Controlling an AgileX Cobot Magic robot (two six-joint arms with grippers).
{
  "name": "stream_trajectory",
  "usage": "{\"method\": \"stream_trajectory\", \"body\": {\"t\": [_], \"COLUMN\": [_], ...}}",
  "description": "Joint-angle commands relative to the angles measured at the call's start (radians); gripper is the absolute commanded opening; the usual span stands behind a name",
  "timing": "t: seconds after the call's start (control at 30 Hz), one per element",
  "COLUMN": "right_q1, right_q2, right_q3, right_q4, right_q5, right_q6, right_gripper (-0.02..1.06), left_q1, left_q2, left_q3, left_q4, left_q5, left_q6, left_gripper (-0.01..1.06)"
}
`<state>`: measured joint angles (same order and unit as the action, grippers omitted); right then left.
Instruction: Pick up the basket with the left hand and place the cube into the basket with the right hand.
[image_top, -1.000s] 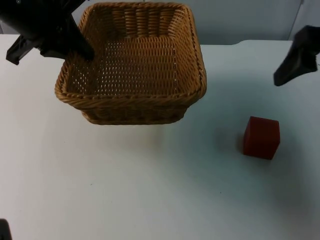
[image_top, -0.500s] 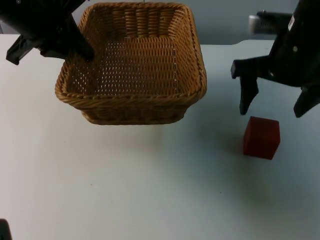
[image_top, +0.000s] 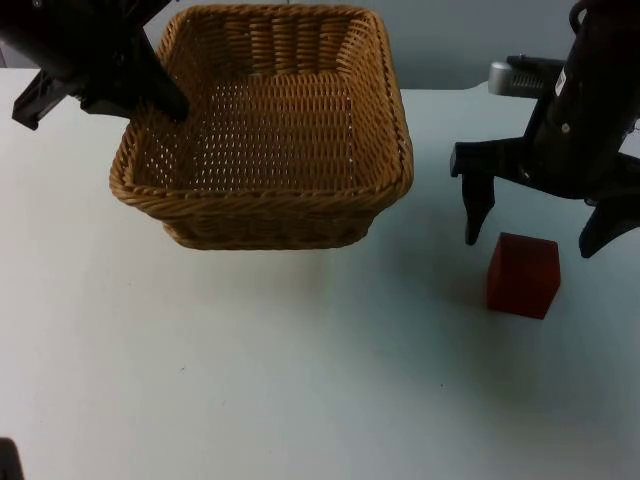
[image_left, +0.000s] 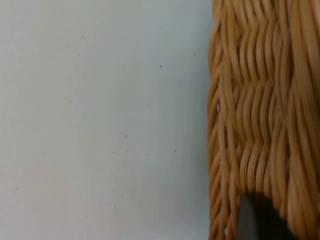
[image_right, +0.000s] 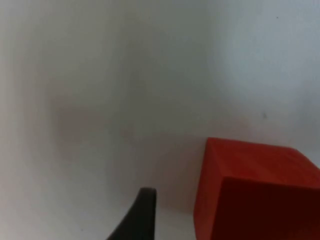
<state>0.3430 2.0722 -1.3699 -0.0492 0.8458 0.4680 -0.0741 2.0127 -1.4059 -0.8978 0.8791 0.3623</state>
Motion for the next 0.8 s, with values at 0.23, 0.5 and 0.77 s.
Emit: {"method": "stream_trajectory", "body": {"t": [0.23,0.5,0.77], "right_q1": [0.004,-0.003,-0.003], "right_q2": [0.021,0.004,-0.107], "right_q3": [-0.006,-0.031,-0.203], "right_q4": [0.000,-0.120,-0.209], "right_q5": [0.017,0.086,0.142], "right_q6": [0.026,0.061,0.017], "right_gripper": [0.79,0.00,0.00], "left_q1": [-0.002,-0.002,-0.002], "left_q2": [-0.020,-0.020,-0.020], "left_q3": [-0.006,-0.006,-0.006], "left_q4": [-0.034,-0.034,-0.034], "left_q5": [0.006,0.006,0.006], "left_q6": [0.001,0.001,0.001], "left_gripper": [0.00,0.00,0.00]}}
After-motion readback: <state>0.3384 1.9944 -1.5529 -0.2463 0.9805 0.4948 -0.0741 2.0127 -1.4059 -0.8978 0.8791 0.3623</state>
